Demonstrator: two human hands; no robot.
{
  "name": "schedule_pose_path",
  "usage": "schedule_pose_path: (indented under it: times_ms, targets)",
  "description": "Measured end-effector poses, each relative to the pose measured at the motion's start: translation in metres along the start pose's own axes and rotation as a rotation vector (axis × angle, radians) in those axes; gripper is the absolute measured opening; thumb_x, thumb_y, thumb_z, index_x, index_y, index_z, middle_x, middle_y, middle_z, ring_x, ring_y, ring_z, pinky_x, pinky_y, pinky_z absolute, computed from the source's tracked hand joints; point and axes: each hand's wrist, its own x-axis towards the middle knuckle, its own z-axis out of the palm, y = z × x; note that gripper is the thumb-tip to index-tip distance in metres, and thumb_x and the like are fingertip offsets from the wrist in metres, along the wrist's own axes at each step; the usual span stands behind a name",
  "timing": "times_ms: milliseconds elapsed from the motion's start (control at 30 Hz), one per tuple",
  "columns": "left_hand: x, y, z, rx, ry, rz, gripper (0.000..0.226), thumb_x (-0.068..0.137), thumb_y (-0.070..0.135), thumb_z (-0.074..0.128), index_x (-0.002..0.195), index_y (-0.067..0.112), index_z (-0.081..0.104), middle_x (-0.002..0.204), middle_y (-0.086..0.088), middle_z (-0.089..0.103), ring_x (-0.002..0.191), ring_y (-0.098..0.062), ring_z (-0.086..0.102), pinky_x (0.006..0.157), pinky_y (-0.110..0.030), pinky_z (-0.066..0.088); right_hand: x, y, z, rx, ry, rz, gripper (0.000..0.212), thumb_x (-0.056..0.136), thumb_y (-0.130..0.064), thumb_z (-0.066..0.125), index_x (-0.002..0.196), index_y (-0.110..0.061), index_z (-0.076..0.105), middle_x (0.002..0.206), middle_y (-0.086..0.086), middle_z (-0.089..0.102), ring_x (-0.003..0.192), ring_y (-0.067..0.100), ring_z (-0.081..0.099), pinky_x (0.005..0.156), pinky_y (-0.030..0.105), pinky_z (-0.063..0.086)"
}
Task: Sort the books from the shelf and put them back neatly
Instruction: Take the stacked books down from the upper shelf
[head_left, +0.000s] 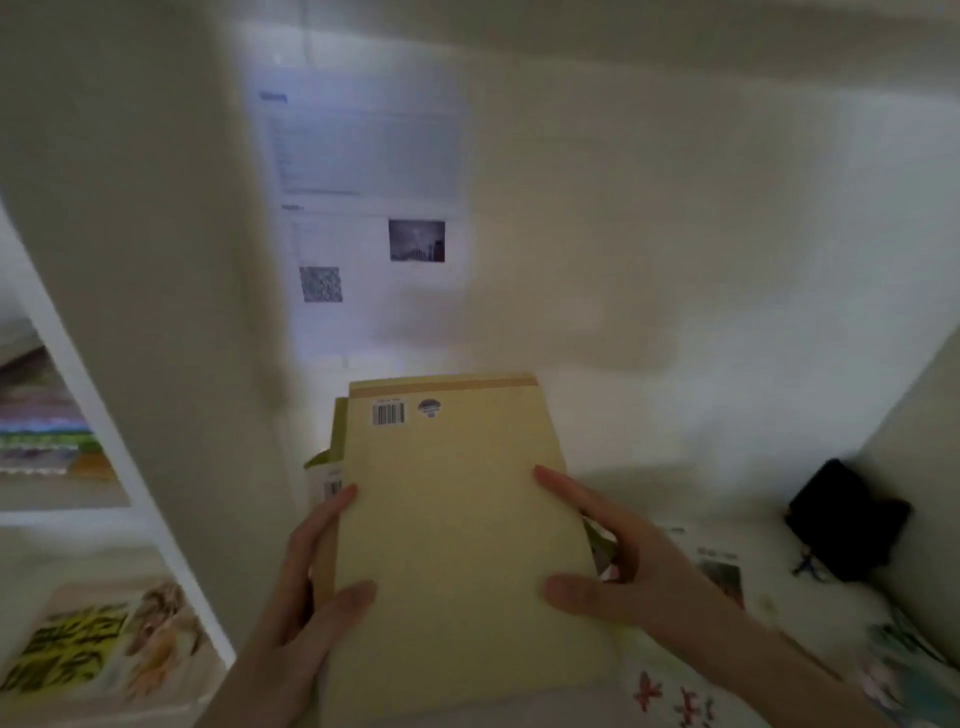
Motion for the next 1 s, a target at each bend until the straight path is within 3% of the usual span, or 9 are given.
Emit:
schedule_pose_path:
  times_ms: [133,267,500,600,667,767,833,933,1000]
  targets:
    - [0.023,-0.058,-0.004,0.081,-0.05,-0.133,0.058,0.088,0.004,0.063,0.113,0.056,0.056,0.11,0.04,0.056,0.092,0.002,0.065,0.068,-0.024,0.056,0.017,0.058,-0.001,0.047,0.064,0.175,0.072,0.062,-0.018,0.083,0.118,-0.055,0.057,0.129,-0.026,0.049,0.108,0.006,0.061,0.079,0.027,0.057]
    - [0.044,-0.105,-0.007,0.004,-0.07,-0.293,0.052,0.089,0.013,0.064,0.119,0.054,0.052,0.117,0.037,0.053,0.096,-0.006,0.065,0.068,-0.029,0.057,0.042,0.113,-0.001,0.124,0.052,0.341,0.071,0.072,-0.01,0.079,0.126,-0.048,0.052,0.128,-0.024,0.045,0.104,0.005,0.058,0.073,0.024,0.056]
    - [0.079,-0.188,-0.03,0.082,-0.065,-0.545,0.046,0.098,0.017,0.045,0.13,0.049,0.039,0.124,0.024,0.043,0.098,-0.004,0.055,0.065,-0.02,0.052,0.096,0.2,0.012,0.107,0.01,0.535,0.069,0.08,-0.015,0.074,0.136,-0.04,0.043,0.136,-0.009,0.041,0.123,0.016,0.046,0.084,0.023,0.052]
    - [0.087,-0.21,-0.04,0.192,-0.109,-0.639,0.054,0.088,0.039,0.057,0.134,0.052,0.033,0.138,0.009,0.032,0.118,-0.015,0.047,0.091,-0.034,0.049,0.108,0.226,0.024,0.074,-0.039,0.668,0.071,0.084,-0.012,0.071,0.143,-0.032,0.037,0.143,0.002,0.037,0.126,0.024,0.045,0.095,0.03,0.047]
    - [0.094,-0.224,-0.043,0.346,-0.149,-0.641,0.074,0.056,0.058,0.06,0.124,0.063,0.03,0.141,0.003,0.017,0.136,-0.025,0.024,0.111,-0.046,0.032,0.111,0.236,0.033,-0.148,-0.049,0.676,0.072,0.086,-0.007,0.068,0.145,-0.03,0.034,0.152,0.005,0.028,0.136,0.026,0.033,0.102,0.029,0.038]
    - [0.103,-0.227,-0.035,0.485,-0.158,-0.601,0.078,0.053,0.054,0.059,0.121,0.066,0.023,0.15,0.002,0.003,0.143,-0.027,0.009,0.115,-0.051,0.023,0.11,0.231,0.045,-0.492,-0.035,0.621,0.078,0.088,-0.017,0.067,0.148,-0.039,0.023,0.16,0.002,0.005,0.146,0.024,0.005,0.115,0.037,0.018]
    - [0.104,-0.217,-0.028,0.522,-0.19,-0.6,0.082,0.061,0.053,0.056,0.13,0.064,0.014,0.154,0.006,-0.007,0.145,-0.028,0.009,0.114,-0.053,0.023,0.112,0.215,0.048,-0.47,-0.026,0.564,0.079,0.087,-0.023,0.068,0.148,-0.042,0.021,0.16,-0.001,0.004,0.146,0.022,0.002,0.116,0.04,0.014]
    - [0.108,-0.188,-0.023,0.495,-0.158,-0.524,0.078,0.07,0.051,0.06,0.133,0.059,0.014,0.153,0.005,0.004,0.141,-0.023,0.02,0.113,-0.046,0.03,0.121,0.183,0.048,-0.403,0.004,0.425,0.078,0.084,-0.028,0.072,0.146,-0.041,0.026,0.155,-0.006,0.021,0.143,0.019,0.017,0.113,0.037,0.023]
    - [0.113,-0.161,-0.022,0.438,-0.15,-0.473,0.07,0.088,0.035,0.065,0.143,0.046,0.023,0.145,0.004,0.022,0.126,-0.01,0.034,0.098,-0.021,0.041,0.126,0.158,0.046,-0.338,0.022,0.341,0.073,0.083,-0.028,0.073,0.142,-0.042,0.032,0.144,-0.011,0.034,0.133,0.01,0.03,0.104,0.027,0.031]
